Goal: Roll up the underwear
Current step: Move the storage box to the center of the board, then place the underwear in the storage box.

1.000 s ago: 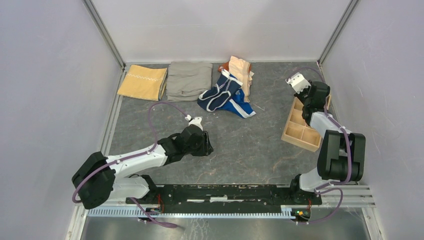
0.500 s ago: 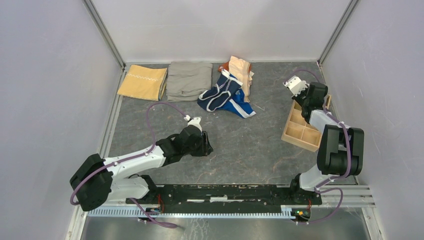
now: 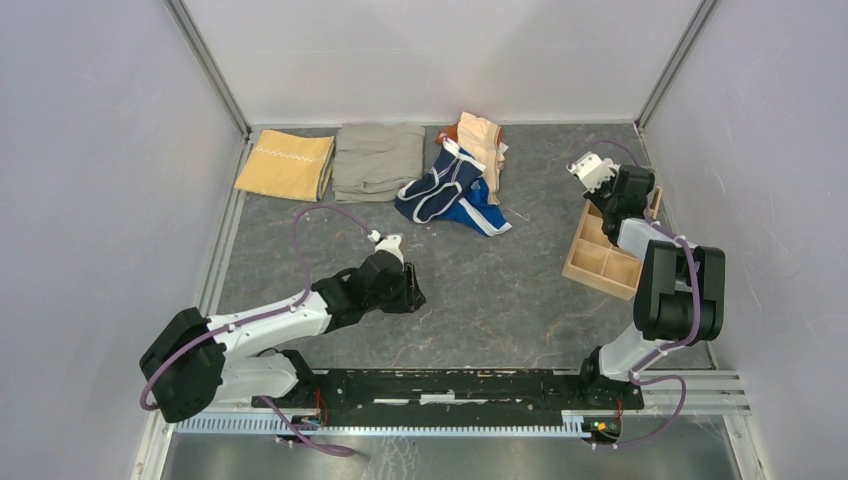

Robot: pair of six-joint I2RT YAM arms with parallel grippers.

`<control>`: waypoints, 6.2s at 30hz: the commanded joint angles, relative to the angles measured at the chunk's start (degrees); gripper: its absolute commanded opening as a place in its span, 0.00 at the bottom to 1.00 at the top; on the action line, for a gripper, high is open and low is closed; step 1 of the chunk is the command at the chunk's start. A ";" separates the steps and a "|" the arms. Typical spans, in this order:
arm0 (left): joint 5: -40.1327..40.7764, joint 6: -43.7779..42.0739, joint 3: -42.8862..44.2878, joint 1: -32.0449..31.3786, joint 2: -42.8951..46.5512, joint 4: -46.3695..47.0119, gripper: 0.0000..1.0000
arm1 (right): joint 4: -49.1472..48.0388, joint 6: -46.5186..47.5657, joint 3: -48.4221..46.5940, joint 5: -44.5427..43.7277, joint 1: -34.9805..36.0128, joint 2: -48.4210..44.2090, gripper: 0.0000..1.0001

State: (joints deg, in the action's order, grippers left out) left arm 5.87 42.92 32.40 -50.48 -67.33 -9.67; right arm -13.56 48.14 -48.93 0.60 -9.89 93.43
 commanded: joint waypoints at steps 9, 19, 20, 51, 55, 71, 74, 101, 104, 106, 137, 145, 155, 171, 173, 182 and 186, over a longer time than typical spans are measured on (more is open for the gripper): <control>-0.11 -3.53 0.37 0.29 -0.40 1.65 0.49 | 4.73 -15.90 -2.02 0.92 0.66 4.29 0.00; 0.07 -3.63 1.12 0.29 -1.68 0.92 0.48 | 3.77 -30.00 -1.79 -10.53 6.71 6.50 0.00; 0.10 -3.63 1.17 0.30 -1.86 0.94 0.48 | 3.90 -32.24 -2.02 -11.73 7.34 6.91 0.00; 1.09 -4.33 1.41 0.29 -0.97 -0.35 0.47 | 8.14 -26.70 -16.87 -0.96 10.52 6.16 0.00; 1.24 -4.42 1.28 0.29 -0.66 -0.44 0.46 | 9.10 -21.53 -17.19 2.73 8.62 5.41 0.00; 1.39 -4.77 1.24 0.30 -1.25 -0.26 0.45 | 21.39 -9.38 -24.35 24.24 2.35 13.16 0.00; 1.39 -4.82 1.34 0.34 -1.54 -0.35 0.45 | 22.37 -9.27 -25.15 25.86 1.09 15.16 0.00; -0.42 -4.86 2.19 0.29 -3.40 0.08 0.44 | 24.01 -11.89 -18.00 29.79 -3.37 17.53 0.00; -0.59 -4.86 2.20 0.32 -3.33 -0.05 0.43 | 24.72 -12.38 -18.31 27.04 -3.33 19.08 0.00; -0.59 -4.77 2.18 0.35 -3.33 -0.09 0.43 | 24.64 -12.78 -18.10 24.78 -3.38 19.63 0.00; 0.98 -4.35 3.03 0.29 -0.47 -2.99 0.43 | 19.71 -23.71 -19.40 27.80 -3.43 2.84 0.77; 5.43 -3.04 4.29 0.32 4.29 -5.69 0.46 | 10.30 -51.34 -16.73 21.39 -3.34 -12.02 0.79; 12.67 -2.95 13.64 1.09 6.41 -15.93 0.56 | 17.58 -61.68 -13.46 18.32 10.16 -21.32 0.78; 24.20 -8.74 28.97 16.08 3.37 -26.42 0.70 | 17.92 -61.03 -5.68 7.49 33.41 -14.48 0.76; 27.01 -10.48 28.52 16.28 3.11 -26.34 0.72 | 15.47 -63.22 -6.49 7.22 33.47 -12.41 0.76; 30.41 -12.42 25.82 16.38 5.80 -24.43 0.80 | 10.11 -73.49 -20.72 0.16 32.59 3.21 0.77; 30.03 -12.33 24.27 16.37 7.77 -23.91 0.82 | 7.01 -79.43 -24.91 -0.25 30.67 9.37 0.77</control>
State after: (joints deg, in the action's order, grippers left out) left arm 33.87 33.06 57.78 -34.35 -62.26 -35.40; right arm -1.13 -23.90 -69.06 2.85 22.72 98.87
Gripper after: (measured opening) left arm 0.810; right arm 0.770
